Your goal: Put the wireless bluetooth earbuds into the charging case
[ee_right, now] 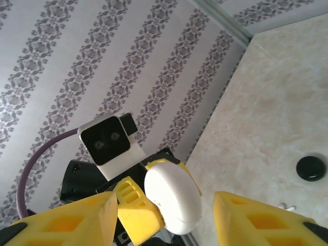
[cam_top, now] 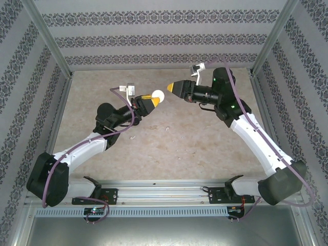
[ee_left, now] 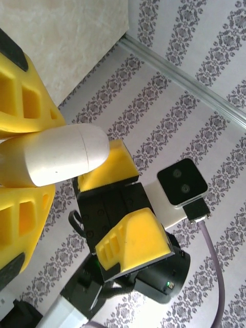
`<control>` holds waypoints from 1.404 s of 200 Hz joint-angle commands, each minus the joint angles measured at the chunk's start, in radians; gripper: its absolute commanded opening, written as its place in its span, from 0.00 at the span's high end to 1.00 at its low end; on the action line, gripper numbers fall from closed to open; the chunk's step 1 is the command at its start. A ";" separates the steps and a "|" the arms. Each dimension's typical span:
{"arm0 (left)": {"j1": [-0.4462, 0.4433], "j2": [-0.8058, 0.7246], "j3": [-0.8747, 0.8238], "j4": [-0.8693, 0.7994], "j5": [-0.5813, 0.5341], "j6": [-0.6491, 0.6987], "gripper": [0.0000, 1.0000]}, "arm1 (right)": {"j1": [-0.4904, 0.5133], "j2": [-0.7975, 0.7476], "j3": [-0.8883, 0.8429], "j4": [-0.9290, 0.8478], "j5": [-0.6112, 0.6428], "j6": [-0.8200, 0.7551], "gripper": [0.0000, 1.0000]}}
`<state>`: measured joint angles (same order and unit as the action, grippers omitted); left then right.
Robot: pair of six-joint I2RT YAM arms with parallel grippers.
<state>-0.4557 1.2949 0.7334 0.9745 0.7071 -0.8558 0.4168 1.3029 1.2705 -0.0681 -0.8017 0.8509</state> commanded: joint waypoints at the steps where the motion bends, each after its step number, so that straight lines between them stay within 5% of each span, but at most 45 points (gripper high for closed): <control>1: 0.006 -0.021 0.037 0.084 0.044 -0.072 1.00 | 0.020 0.017 0.034 0.087 -0.083 0.019 0.48; 75: 0.010 0.005 0.041 0.179 0.049 -0.144 1.00 | 0.054 0.103 0.027 0.270 -0.177 0.150 0.55; 104: 0.013 0.010 0.043 0.186 0.052 -0.157 1.00 | 0.056 0.104 0.024 0.279 -0.186 0.155 0.67; 159: 0.023 0.012 0.058 0.131 0.059 -0.165 1.00 | 0.069 0.106 0.029 0.241 -0.192 0.116 0.66; 204: 0.029 0.013 0.063 0.071 0.067 -0.169 1.00 | 0.080 0.116 0.061 0.184 -0.191 0.053 0.76; 281: 0.052 -0.032 0.066 -0.051 0.069 -0.099 0.65 | 0.083 0.101 0.116 -0.006 -0.136 -0.133 0.84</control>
<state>-0.4328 1.2911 0.7788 0.9955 0.7856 -1.0069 0.4751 1.4174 1.3453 -0.0090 -0.9298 0.7944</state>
